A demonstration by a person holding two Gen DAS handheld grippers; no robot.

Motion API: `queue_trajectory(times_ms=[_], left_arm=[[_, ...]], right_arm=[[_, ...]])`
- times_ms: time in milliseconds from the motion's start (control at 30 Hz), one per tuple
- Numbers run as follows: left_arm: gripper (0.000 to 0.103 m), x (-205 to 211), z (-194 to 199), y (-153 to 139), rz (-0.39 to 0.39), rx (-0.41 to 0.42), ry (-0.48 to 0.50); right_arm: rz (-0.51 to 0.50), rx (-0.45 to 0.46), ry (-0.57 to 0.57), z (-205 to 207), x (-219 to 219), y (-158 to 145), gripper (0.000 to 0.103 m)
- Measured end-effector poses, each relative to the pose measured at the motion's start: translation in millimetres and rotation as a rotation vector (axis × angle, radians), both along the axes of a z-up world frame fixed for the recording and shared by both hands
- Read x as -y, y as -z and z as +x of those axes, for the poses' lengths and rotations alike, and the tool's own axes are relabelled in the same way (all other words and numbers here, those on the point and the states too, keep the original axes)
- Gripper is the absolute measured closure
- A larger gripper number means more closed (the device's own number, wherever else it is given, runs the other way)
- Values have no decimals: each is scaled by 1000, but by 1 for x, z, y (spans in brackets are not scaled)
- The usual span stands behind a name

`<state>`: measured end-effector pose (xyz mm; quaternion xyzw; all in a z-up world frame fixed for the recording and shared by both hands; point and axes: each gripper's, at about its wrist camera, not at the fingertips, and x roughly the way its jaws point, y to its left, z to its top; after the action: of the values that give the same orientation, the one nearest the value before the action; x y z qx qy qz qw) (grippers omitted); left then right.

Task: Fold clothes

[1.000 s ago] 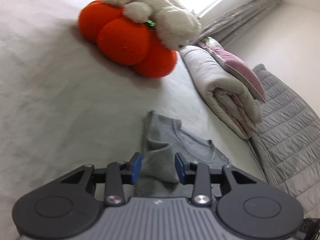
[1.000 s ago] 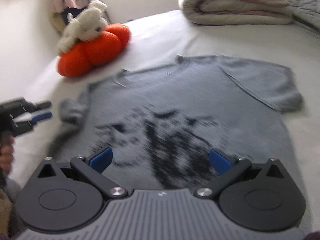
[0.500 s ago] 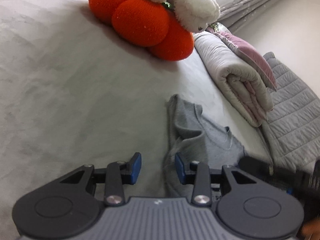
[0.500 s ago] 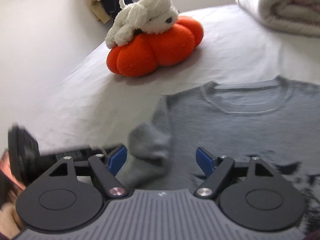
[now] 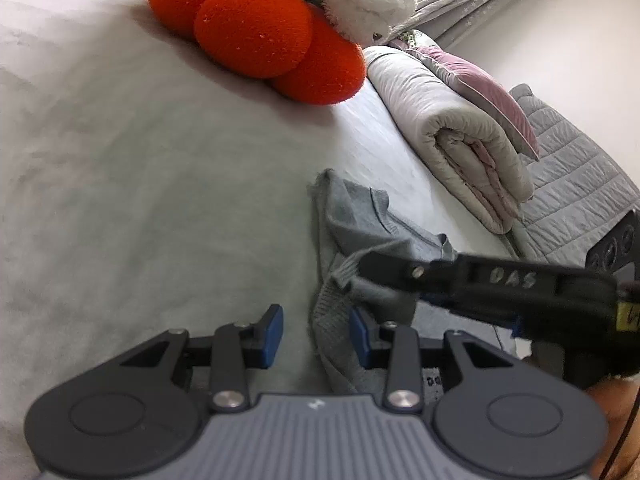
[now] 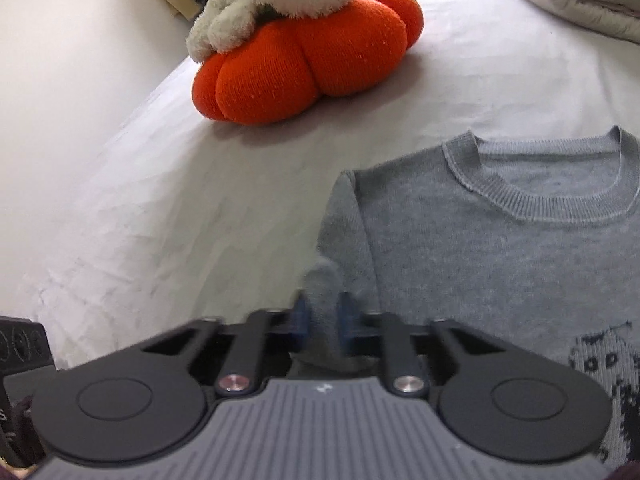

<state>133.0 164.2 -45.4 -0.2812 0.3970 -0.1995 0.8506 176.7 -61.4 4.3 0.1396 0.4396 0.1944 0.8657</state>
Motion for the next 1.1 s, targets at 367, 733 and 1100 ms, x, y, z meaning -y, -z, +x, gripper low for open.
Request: queue_trajectory(times_ms=[367,733,1100], left_arm=[[62,-9,-1,4,-129,13,-2],[100,-18,-1,7,-263,-15,20],[103,-40,-9,-31,13,-36,-109]], right_arm=[[129,75,-25,7,8,-32,90],[237,68,-55,16,-7,-33,90],[291,54,-80,30,-30,-25,90]])
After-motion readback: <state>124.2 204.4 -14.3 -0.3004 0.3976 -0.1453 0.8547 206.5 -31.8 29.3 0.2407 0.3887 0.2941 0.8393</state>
